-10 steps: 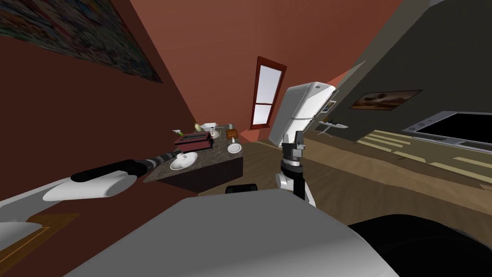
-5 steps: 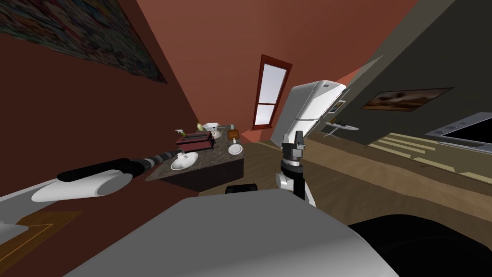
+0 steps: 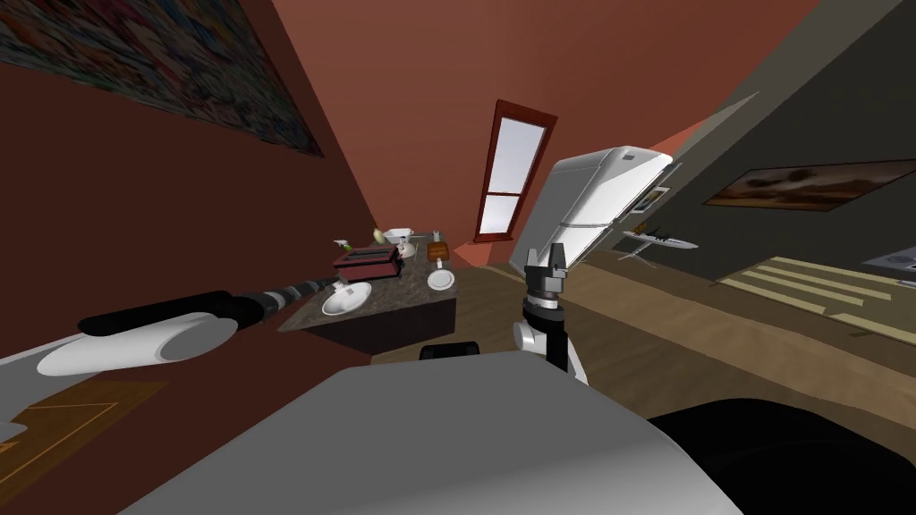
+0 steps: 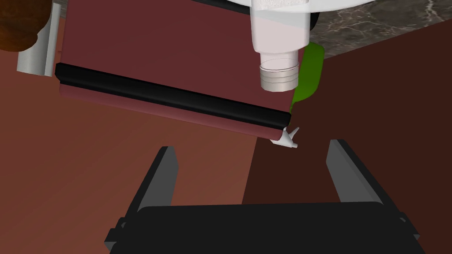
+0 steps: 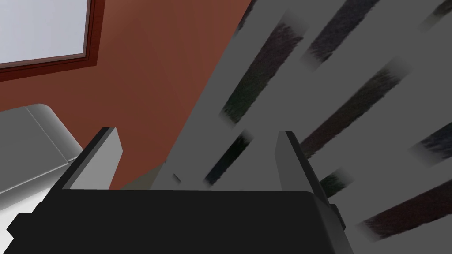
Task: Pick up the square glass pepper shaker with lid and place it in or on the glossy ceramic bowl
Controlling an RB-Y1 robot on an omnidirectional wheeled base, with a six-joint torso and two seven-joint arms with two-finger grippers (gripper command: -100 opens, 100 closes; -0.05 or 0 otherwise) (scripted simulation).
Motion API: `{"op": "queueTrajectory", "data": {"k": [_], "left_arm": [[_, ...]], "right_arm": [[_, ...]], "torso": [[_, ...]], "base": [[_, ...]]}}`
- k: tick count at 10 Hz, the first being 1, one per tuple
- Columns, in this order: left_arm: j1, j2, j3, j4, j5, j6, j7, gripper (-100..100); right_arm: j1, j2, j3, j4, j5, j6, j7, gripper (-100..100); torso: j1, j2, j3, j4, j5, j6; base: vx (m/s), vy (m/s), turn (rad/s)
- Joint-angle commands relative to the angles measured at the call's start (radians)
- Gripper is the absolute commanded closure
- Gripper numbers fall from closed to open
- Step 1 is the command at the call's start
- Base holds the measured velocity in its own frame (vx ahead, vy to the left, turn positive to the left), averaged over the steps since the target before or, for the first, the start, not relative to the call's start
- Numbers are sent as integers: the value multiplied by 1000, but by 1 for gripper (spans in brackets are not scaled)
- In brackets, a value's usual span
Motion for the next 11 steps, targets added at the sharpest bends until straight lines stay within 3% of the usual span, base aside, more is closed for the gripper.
{"op": "queueTrajectory", "data": {"k": [1,2,4,5,8,9,11], "left_arm": [[1,4,2,0,35,1,-25,-100],[15,17,19,-10,69,2,-66,-100],[15,17,19,-10,104,2,-86,-100],[28,30,36,-19,143,4,-130,-100],[42,43,52,-29,221,5,-202,-100],[42,43,52,-29,242,5,-209,-100],[56,56,69,-39,299,6,-268,-100]], "right_arm": [[0,0,0,0,0,0,0,0],[0,0,0,0,0,0,0,0],[0,0,0,0,0,0,0,0],[0,0,0,0,0,0,0,0],[0,0,0,0,0,0,0,0],[0,0,0,0,0,0,0,0],[0,0,0,0,0,0,0,0]], "torso": [[0,0,0,0,0,0],[1,2,1,0,0,0],[1,1,1,0,0,0],[1,2,1,0,0,0],[0,1,1,0,0,0],[0,1,0,0,0,0],[1,1,1,0,0,-1]], "base": [[22,-13,-7],[34,-10,155],[34,-17,30],[52,-23,150],[47,-26,99],[23,-11,-20],[44,-15,111]]}}
